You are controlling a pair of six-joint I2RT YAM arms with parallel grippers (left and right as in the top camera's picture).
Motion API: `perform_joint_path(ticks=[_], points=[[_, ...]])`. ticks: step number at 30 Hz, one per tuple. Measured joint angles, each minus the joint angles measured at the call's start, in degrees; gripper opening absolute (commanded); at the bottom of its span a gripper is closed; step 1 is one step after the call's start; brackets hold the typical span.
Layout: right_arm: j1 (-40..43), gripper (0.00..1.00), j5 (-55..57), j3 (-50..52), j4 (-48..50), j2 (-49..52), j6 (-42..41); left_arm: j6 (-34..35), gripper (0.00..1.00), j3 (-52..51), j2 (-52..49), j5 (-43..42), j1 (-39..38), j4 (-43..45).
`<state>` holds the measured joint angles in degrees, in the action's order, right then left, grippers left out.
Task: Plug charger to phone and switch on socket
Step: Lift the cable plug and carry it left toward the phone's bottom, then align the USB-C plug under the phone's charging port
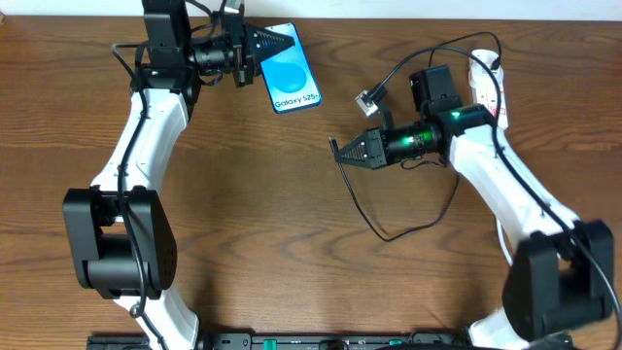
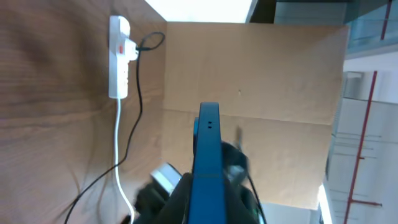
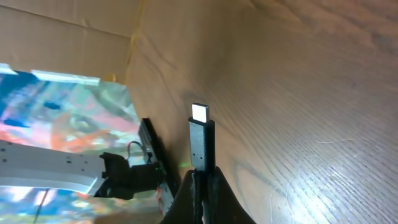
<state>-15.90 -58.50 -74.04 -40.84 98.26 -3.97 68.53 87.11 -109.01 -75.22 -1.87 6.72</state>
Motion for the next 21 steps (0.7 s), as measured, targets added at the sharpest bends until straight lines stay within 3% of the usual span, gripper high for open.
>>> perform_joint_path(ticks=[11, 21], points=[[-6.38, 0.01, 8.31, 0.00, 1.31, -6.36, -7.06, -3.80, 0.07, 0.02, -0.42, 5.38, 0.00, -3.56], [-7.54, 0.01, 6.82, 0.00, 6.05, -6.36, -11.17, -8.90, 0.07, 0.02, -0.42, 6.38, 0.00, -3.56]])
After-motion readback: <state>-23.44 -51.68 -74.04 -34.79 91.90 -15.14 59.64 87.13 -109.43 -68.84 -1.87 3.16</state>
